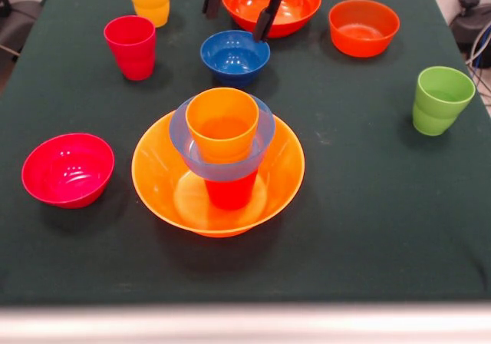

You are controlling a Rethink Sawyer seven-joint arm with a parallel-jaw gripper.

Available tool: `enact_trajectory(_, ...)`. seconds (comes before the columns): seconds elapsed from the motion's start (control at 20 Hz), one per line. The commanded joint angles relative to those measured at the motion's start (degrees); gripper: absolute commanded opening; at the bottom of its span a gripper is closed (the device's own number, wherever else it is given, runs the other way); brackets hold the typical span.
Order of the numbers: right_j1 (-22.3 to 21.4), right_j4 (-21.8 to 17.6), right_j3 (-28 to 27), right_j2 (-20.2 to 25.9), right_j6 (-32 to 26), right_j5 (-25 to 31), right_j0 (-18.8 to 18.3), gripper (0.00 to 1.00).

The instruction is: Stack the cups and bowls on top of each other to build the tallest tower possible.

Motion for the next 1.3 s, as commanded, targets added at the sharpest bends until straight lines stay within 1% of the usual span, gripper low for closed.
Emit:
enact_trajectory(0.05, -6.9, 1.7, 9.3, 13.8, -20.0, -0.1, -8.4, 1.0)
enact_trajectory(0.3, -7.0, -0.5, 8.8, 15.7, -18.7, 0.3, -9.0, 1.0)
enact_trajectory(0.65, -7.4, -2.8, 10.6, 18.5, -17.0, -0.7, -10.6, 1.0)
enact_trajectory(0.85, -7.9, -3.6, 11.6, 19.3, -16.2, -1.0, -10.9, 1.0)
enact_trajectory(1.3, -7.9, -5.1, 11.8, 19.8, -12.9, -1.3, -10.1, 1.0)
